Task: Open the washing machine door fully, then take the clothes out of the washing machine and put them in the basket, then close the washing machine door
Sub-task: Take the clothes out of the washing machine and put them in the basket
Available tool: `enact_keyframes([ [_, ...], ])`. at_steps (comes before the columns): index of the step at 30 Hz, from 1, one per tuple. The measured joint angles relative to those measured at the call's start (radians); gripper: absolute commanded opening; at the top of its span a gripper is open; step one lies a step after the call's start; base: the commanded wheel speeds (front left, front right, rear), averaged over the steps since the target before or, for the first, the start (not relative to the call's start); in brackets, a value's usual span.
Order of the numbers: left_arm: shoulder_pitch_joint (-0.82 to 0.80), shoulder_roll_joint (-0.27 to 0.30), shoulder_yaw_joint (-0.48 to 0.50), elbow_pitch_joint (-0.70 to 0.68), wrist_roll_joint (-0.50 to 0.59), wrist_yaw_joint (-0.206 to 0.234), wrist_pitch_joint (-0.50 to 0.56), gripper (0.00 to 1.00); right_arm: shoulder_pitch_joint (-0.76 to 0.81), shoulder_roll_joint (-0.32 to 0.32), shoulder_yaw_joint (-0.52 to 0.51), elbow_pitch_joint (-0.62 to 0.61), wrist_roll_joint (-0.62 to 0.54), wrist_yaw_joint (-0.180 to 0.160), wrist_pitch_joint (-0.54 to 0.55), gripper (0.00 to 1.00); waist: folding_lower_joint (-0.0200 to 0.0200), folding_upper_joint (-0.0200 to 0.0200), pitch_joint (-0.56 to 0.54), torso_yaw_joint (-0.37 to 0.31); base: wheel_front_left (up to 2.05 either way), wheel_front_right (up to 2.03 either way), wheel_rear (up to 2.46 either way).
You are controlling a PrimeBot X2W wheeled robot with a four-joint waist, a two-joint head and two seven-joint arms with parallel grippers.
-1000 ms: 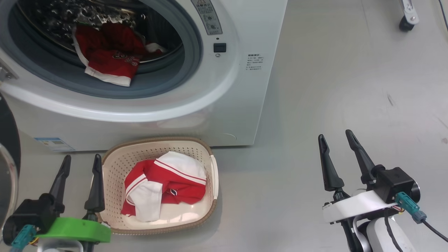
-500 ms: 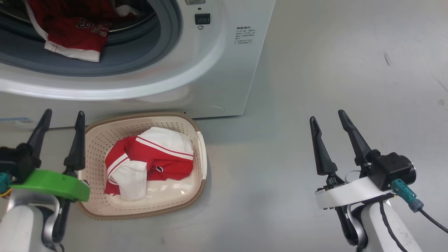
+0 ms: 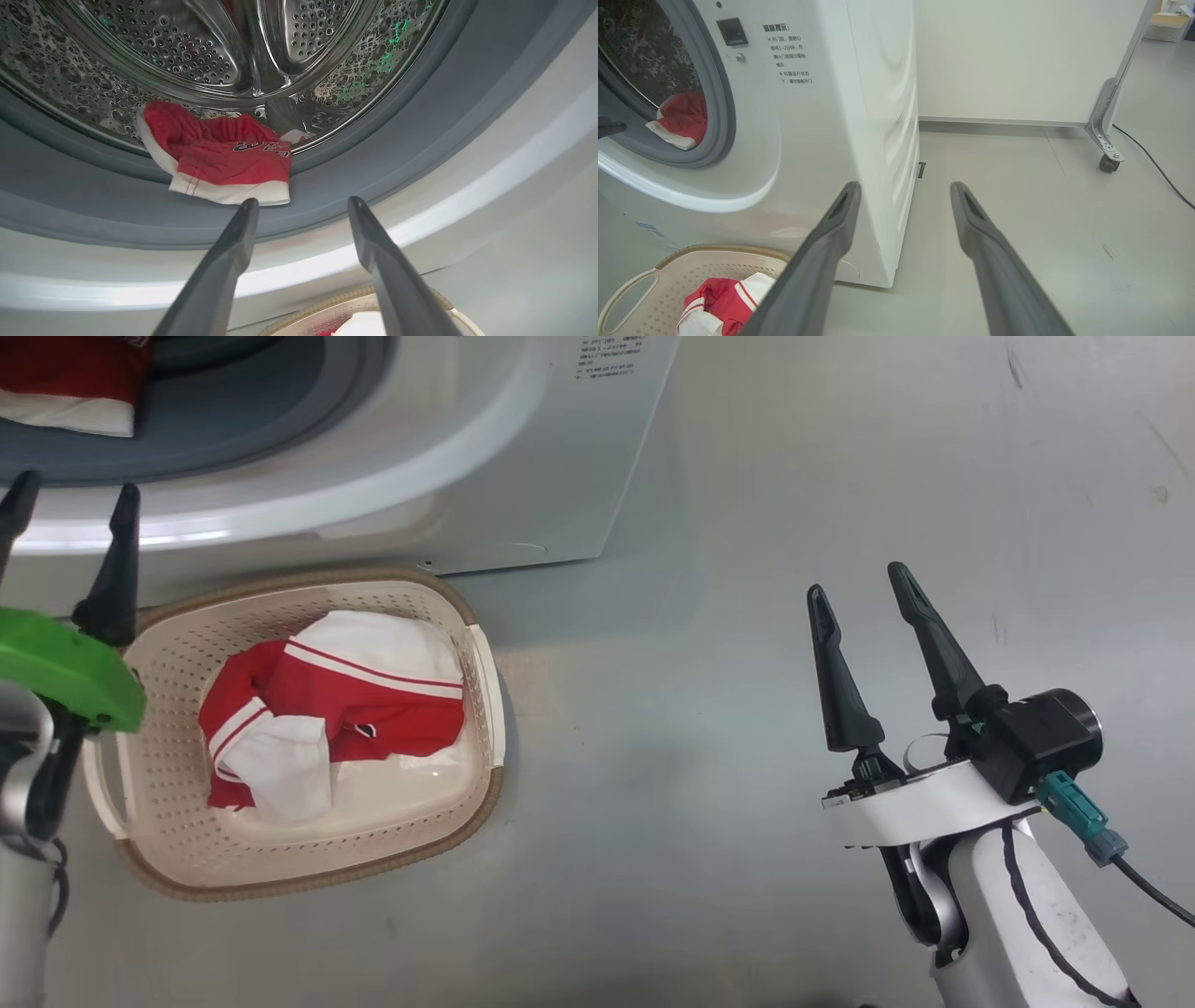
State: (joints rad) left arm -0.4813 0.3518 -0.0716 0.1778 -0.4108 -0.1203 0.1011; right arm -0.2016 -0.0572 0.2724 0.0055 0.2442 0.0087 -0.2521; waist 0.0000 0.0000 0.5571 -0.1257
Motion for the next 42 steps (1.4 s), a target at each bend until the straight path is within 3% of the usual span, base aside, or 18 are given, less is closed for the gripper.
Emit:
enact_keyframes([
  [15,-0.272,0.109,0.006,0.159,0.045,0.0,0.146,1.0,-0.062,0.002,0.044,-0.002,0.009,-0.004,0.0,1.0,0.0,0.0,0.12,-0.073,0.0,0.0,0.0],
  [41,-0.505,0.139,-0.032,0.372,0.124,0.029,0.219,1.0,-0.108,0.005,0.087,-0.021,0.062,-0.064,0.0,1.0,0.0,0.0,0.192,-0.143,0.0,0.0,0.0],
  [42,-0.509,0.137,-0.031,0.379,0.123,0.029,0.219,0.95,-0.11,0.005,0.087,-0.021,0.062,-0.064,0.0,1.0,0.0,0.0,0.192,-0.143,0.0,0.0,0.0],
])
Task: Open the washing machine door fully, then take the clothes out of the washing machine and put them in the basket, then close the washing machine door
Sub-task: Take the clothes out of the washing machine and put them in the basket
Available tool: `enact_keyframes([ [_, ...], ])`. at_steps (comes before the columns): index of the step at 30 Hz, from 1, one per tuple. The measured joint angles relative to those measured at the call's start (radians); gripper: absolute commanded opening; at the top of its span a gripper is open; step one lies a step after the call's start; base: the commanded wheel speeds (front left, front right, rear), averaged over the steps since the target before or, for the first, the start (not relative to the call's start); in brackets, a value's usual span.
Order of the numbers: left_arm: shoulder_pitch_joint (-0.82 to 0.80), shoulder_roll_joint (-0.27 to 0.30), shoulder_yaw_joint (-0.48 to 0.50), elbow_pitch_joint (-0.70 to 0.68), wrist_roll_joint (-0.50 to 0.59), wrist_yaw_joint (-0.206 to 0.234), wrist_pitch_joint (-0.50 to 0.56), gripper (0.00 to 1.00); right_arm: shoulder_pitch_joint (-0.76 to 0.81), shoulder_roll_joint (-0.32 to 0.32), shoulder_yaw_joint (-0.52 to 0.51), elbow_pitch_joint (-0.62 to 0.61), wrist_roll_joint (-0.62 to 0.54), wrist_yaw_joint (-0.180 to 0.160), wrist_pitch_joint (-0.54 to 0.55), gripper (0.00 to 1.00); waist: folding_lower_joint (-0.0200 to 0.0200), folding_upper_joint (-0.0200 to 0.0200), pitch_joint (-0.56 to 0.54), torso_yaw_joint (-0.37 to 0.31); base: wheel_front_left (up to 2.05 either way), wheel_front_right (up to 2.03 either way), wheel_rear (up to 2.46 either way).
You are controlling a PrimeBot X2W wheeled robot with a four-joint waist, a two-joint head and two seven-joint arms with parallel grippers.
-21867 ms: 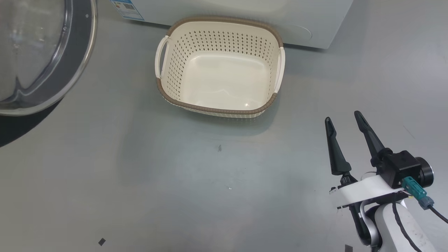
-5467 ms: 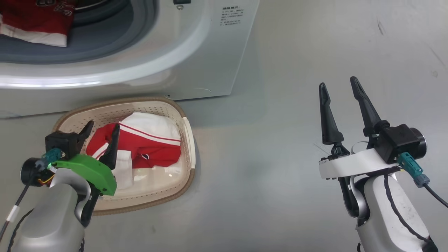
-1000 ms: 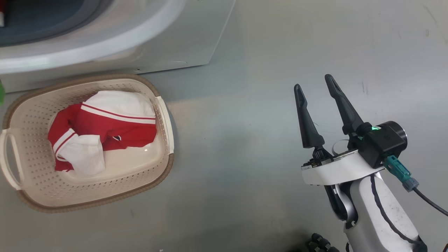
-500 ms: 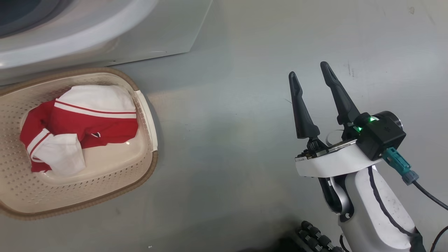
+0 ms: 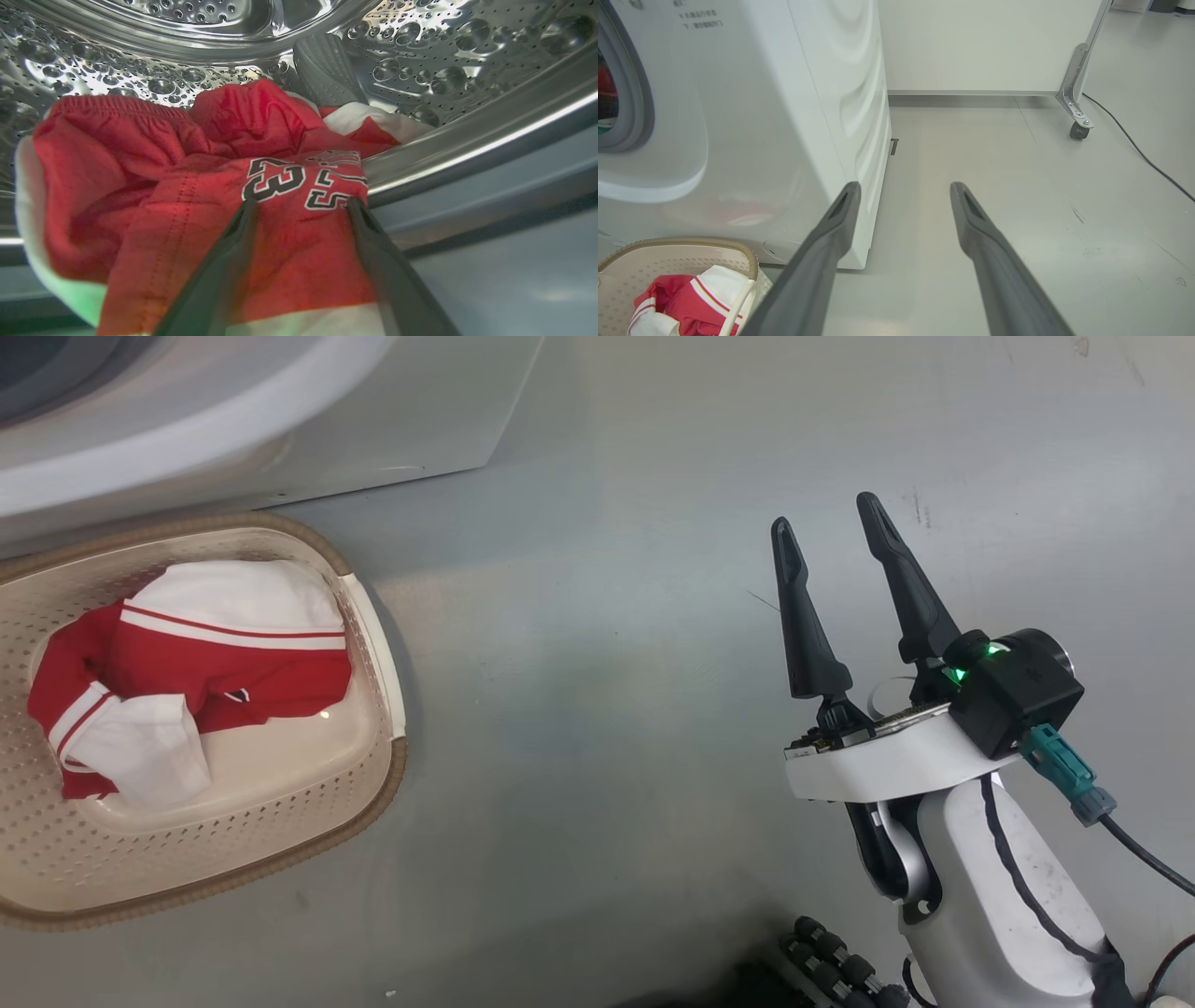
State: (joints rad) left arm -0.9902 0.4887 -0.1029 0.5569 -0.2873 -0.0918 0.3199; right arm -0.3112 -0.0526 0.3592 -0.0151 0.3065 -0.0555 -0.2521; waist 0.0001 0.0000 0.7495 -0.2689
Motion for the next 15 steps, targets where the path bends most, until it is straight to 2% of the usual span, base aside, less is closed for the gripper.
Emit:
enact_keyframes([
  [1,-0.005,-0.002,0.0,0.007,0.0,0.0,0.0,0.44,-0.003,0.0,0.0,0.0,0.0,0.0,0.0,1.0,0.0,0.0,0.0,0.0,0.0,0.0,0.0],
  [2,-0.005,-0.002,0.0,0.007,0.0,0.0,0.0,0.05,-0.003,0.0,0.0,0.0,0.0,0.0,0.0,1.0,0.0,0.0,0.0,0.0,0.0,0.0,0.0],
  [3,-0.01,-0.003,-0.001,0.013,0.0,0.0,-0.002,0.0,-0.007,0.0,0.0,0.0,0.0,-0.001,0.0,1.0,0.0,0.0,0.0,0.001,0.0,0.0,0.0],
  [15,-0.012,-0.045,-0.028,0.106,0.0,-0.002,-0.081,0.0,-0.019,0.0,-0.003,0.023,-0.004,-0.008,0.0,1.0,0.0,0.0,-0.045,0.016,0.0,0.0,0.0],
])
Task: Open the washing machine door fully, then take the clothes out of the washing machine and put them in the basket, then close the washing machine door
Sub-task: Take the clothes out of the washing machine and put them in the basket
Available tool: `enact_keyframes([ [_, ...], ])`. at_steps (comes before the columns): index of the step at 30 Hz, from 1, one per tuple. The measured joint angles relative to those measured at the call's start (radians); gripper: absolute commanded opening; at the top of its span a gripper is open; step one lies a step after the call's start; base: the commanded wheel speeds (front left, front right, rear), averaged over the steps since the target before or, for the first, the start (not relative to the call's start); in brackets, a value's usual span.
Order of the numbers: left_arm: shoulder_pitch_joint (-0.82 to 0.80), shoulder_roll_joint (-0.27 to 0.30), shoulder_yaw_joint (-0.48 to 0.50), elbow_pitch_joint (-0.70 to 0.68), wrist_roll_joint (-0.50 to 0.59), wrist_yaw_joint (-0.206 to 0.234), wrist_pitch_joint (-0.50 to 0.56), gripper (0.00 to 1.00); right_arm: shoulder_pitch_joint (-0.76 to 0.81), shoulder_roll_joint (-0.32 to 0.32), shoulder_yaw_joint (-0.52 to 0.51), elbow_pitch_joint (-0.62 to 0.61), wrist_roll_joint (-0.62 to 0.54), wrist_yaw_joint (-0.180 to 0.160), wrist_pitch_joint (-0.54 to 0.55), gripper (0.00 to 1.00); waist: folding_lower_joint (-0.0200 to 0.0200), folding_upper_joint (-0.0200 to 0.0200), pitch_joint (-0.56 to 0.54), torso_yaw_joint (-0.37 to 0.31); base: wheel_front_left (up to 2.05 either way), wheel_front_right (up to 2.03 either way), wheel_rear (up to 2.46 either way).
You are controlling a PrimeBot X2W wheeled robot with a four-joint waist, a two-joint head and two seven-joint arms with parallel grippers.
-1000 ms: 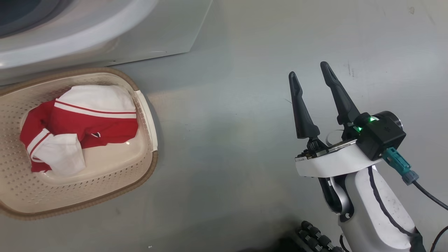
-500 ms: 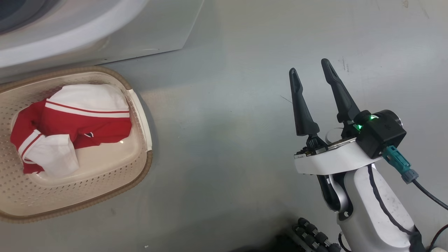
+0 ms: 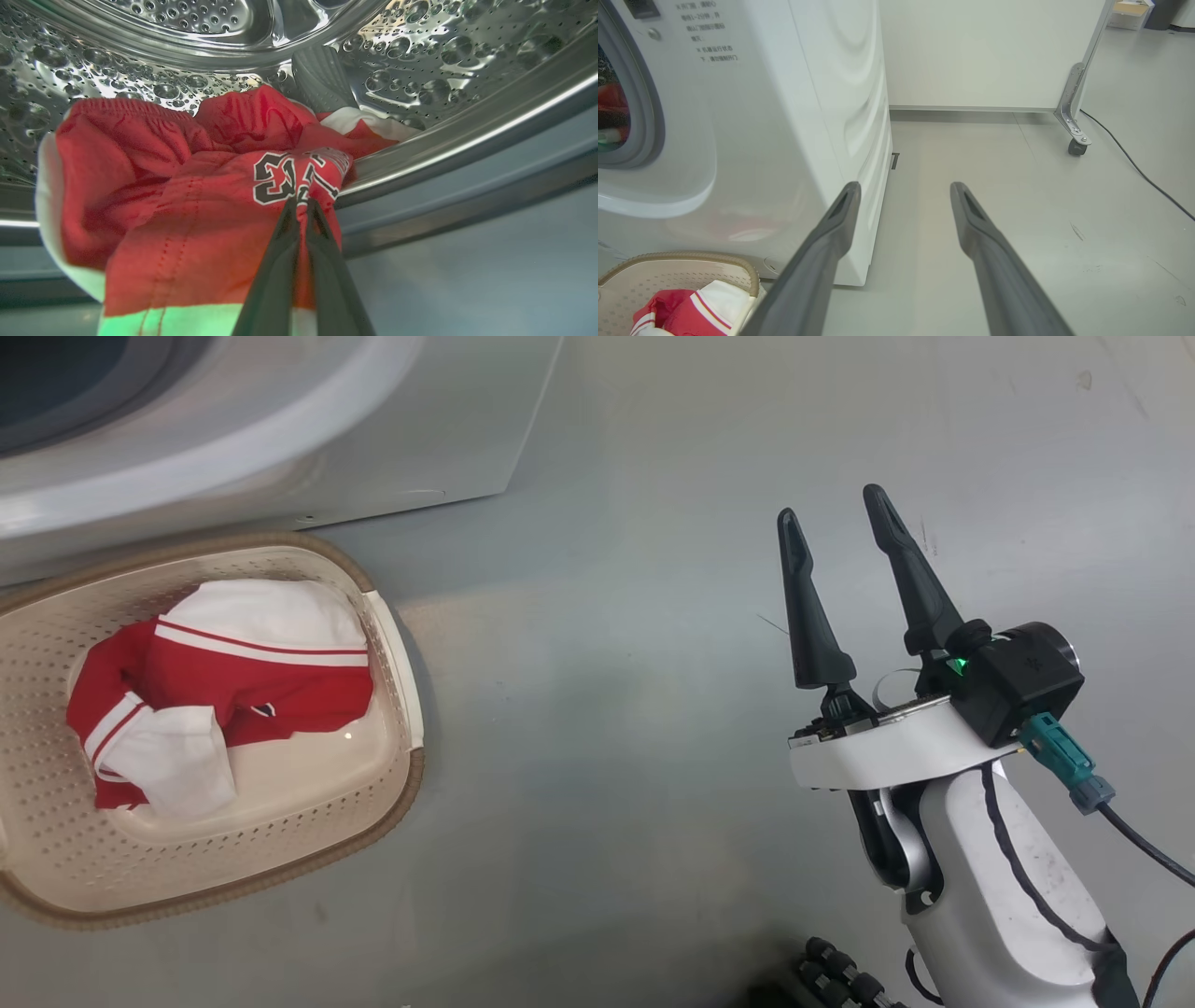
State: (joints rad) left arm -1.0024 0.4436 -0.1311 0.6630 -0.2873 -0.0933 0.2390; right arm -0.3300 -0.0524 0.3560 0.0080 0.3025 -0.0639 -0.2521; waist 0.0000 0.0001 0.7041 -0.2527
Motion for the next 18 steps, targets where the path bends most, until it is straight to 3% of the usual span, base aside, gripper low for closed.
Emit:
enact_keyframes([
  [12,0.028,-0.088,-0.039,0.037,-0.011,-0.018,-0.163,0.0,0.001,-0.001,-0.032,0.033,-0.034,0.001,0.0,1.0,0.0,0.0,-0.079,0.045,0.0,0.0,0.0],
  [18,0.1,-0.1,-0.097,0.041,0.012,-0.027,-0.268,0.0,0.008,-0.008,-0.046,0.055,-0.041,0.006,0.0,1.0,0.0,0.0,-0.134,0.076,0.0,0.0,0.0],
])
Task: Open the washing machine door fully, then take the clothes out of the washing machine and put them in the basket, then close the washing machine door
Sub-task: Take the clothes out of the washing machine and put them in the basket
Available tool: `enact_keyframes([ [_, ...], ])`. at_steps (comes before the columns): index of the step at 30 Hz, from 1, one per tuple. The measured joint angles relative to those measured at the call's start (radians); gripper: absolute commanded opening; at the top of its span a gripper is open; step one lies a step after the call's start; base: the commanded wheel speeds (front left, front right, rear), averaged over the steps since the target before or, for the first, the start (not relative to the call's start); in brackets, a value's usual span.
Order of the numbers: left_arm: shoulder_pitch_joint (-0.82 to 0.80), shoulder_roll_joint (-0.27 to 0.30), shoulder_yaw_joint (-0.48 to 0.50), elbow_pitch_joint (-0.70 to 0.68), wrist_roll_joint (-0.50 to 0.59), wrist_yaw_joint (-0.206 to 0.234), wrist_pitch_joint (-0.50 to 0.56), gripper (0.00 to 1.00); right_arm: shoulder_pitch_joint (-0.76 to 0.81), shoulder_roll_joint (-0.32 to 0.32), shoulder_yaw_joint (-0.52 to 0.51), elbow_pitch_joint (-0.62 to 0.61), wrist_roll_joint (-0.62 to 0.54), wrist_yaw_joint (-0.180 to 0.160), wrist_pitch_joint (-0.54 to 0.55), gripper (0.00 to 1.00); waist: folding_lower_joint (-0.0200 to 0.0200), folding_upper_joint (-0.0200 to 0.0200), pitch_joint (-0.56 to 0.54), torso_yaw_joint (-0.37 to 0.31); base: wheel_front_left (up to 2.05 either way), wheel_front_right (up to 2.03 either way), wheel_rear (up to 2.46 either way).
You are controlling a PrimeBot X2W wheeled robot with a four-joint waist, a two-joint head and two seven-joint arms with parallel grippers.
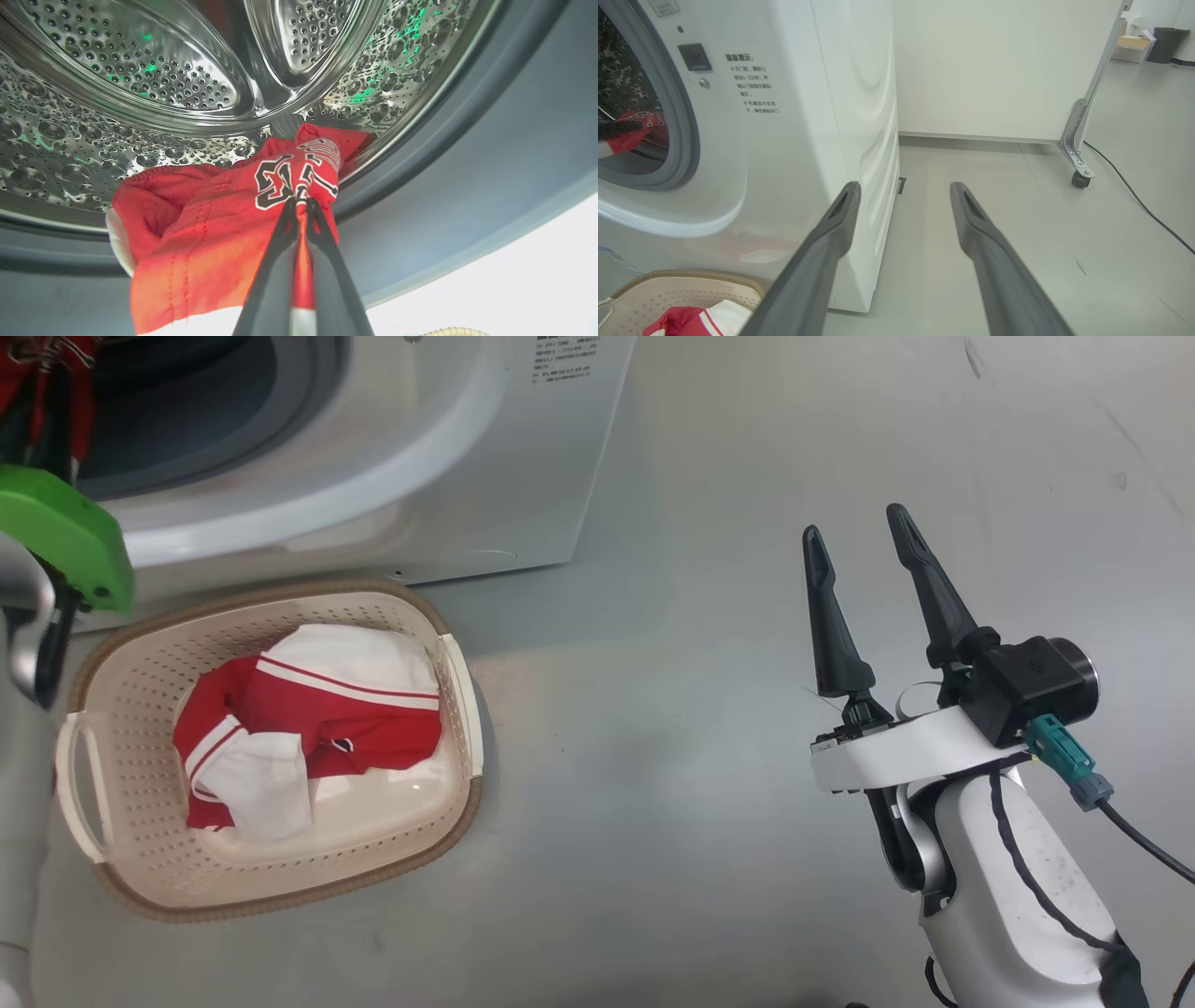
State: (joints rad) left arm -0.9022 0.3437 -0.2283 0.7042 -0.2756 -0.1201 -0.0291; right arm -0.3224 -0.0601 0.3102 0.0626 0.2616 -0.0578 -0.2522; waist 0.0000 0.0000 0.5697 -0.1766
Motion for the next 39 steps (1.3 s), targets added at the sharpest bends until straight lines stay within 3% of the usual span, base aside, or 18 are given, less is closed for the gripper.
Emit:
enact_keyframes([
  [7,0.093,-0.063,-0.014,0.011,-0.031,0.0,-0.09,0.0,0.034,-0.008,-0.019,0.027,0.0,0.007,0.0,1.0,0.0,0.0,-0.076,0.039,0.0,0.0,0.0],
  [23,0.298,-0.119,0.011,-0.045,-0.133,-0.001,-0.211,0.0,0.115,-0.015,-0.056,0.058,0.01,0.03,0.0,1.0,0.0,0.0,-0.265,0.129,0.0,0.0,0.0],
  [32,0.364,-0.142,0.063,-0.194,-0.166,-0.001,-0.223,0.0,0.153,-0.017,-0.07,0.06,0.012,0.039,0.0,1.0,0.0,0.0,-0.345,0.164,0.0,0.0,0.0],
  [39,0.376,-0.14,0.145,-0.409,-0.164,-0.001,-0.223,0.0,0.17,-0.018,-0.068,0.059,0.012,0.048,0.0,1.0,-0.0001,0.0,-0.377,0.18,0.0,0.0,0.0],
])
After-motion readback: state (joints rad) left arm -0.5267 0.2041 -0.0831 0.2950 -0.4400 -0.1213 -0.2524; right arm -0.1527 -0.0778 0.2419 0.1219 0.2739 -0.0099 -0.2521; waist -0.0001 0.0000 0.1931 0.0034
